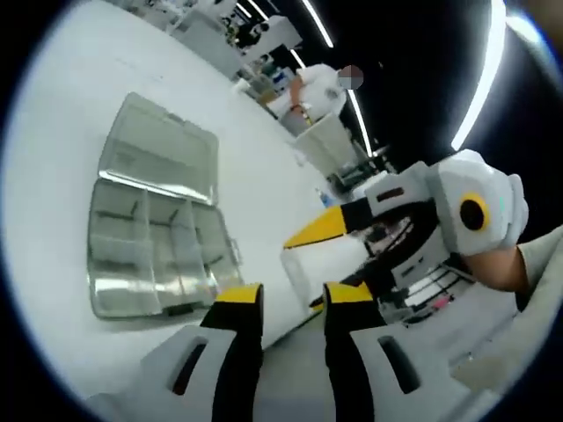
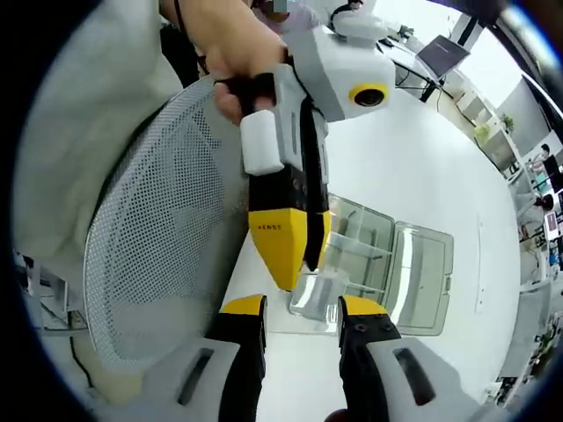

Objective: Insert the divider into the dual guide fixture by aligning both edges with the guide slots and pushing it downward to the bottom, including one-sided entry, uneven engagement, binding, and posture correction.

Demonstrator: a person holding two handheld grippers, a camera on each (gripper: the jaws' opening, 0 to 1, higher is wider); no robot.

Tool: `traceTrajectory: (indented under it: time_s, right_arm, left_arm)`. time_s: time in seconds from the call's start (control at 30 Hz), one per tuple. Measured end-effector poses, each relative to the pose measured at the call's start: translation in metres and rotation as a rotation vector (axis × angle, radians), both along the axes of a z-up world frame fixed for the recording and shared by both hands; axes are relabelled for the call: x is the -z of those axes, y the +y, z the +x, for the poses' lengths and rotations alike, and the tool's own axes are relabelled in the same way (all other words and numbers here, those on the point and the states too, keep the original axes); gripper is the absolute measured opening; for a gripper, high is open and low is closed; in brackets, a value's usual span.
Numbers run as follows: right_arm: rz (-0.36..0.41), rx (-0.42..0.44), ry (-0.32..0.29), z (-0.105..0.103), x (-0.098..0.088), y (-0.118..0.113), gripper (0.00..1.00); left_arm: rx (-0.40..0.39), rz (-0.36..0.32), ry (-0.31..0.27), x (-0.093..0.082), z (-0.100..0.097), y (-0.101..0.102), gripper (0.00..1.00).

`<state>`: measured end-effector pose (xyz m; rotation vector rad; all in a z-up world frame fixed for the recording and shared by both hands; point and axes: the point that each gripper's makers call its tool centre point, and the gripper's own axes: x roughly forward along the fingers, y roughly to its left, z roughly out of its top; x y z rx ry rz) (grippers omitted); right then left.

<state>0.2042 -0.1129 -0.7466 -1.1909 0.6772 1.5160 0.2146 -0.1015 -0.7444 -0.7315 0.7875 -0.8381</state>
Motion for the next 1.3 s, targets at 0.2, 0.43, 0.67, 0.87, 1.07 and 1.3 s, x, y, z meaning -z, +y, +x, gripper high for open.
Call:
traceTrajectory:
  time_s: [0.2, 0.43, 0.67, 0.87, 1.07, 1.3]
  right_arm:
    - [0.008, 0.002, -0.001, -0.0005, -0.0020, 0.0031, 0.28]
    - [0.014, -0.001, -0.001, -0.0013, -0.0035, 0.0051, 0.28]
    - [0.018, -0.001, -0.002, -0.0015, -0.0043, 0.0073, 0.28]
    - [0.020, -0.001, -0.002, -0.0013, -0.0049, 0.0086, 0.28]
    - [0.021, -0.005, -0.003, -0.0015, -0.0051, 0.0101, 0.28]
    - [0.023, -0.003, -0.004, -0.0011, -0.0056, 0.0097, 0.28]
  left_arm:
    - [-0.017, -0.025, 0.027, 0.0005, -0.0001, 0.0016, 0.21]
    - [-0.022, -0.035, 0.044, 0.0018, -0.0012, 0.0001, 0.19]
    - [-0.038, -0.057, 0.067, 0.0024, -0.0002, -0.0002, 0.16]
    - [-0.046, -0.074, 0.083, 0.0033, -0.0011, 0.0001, 0.11]
    - [-0.047, -0.090, 0.098, 0.0038, -0.0022, -0.0006, 0.08]
    - [-0.055, -0.114, 0.101, 0.0006, -0.0009, -0.0020, 0.04]
